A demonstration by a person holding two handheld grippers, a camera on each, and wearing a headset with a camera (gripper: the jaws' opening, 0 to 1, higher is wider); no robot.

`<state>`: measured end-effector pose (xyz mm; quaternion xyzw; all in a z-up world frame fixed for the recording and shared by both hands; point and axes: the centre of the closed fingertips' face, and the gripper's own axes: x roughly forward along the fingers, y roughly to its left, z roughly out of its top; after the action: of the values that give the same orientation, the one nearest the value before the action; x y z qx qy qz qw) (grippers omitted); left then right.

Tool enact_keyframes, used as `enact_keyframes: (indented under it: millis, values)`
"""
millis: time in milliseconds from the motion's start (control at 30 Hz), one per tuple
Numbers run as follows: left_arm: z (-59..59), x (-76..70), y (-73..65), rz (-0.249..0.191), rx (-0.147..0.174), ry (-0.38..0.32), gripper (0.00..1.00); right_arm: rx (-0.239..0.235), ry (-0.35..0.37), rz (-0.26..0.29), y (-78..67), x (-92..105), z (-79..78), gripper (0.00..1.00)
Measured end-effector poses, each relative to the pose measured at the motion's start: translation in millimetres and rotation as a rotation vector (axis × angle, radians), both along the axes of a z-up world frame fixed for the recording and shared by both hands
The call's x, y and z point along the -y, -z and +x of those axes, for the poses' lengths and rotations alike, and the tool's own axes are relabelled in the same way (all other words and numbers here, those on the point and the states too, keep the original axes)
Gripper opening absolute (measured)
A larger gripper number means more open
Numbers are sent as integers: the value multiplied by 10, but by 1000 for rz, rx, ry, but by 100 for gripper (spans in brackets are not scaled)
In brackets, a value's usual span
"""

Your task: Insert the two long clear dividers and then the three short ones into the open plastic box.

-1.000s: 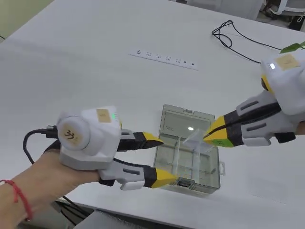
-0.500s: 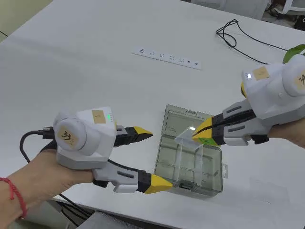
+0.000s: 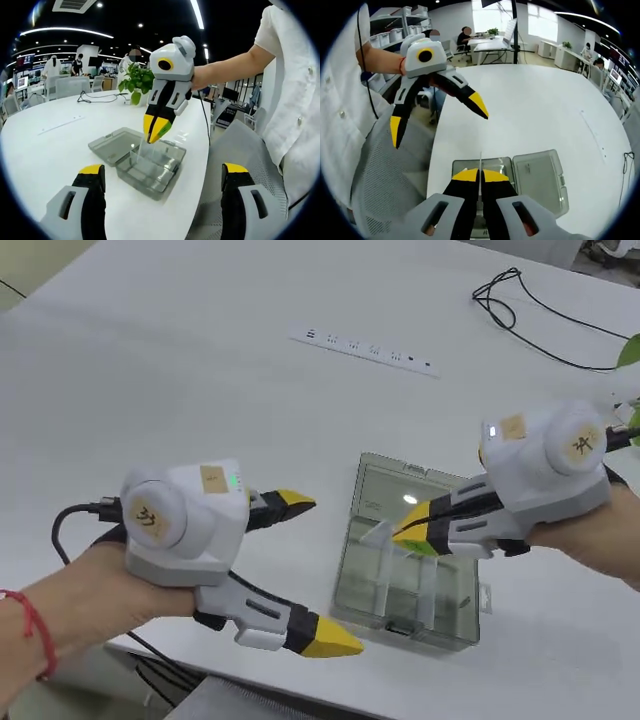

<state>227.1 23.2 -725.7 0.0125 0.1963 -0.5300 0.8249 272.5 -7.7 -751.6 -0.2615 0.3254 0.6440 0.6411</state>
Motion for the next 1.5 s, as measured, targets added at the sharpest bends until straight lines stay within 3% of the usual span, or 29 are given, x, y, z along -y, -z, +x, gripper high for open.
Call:
enact_keyframes:
  millis: [467,733,933,1200,1500]
  values:
    - [13,-4,48,2,-11,2,100,-29,10,-6,36,-50,-29,3]
    - [18,8,50,-4,-13,1,100,-14,-1,-4,81,-65,-41,2]
    - [13,25,63,-10,-20,2,100,13,-36,-19,187,-115,-16,2]
    - [5,29,61,-13,-21,3,99,7,-34,-44,358,-132,1,2]
    - [9,21,75,-11,-26,2,99,1,-36,-68,454,-153,5,2]
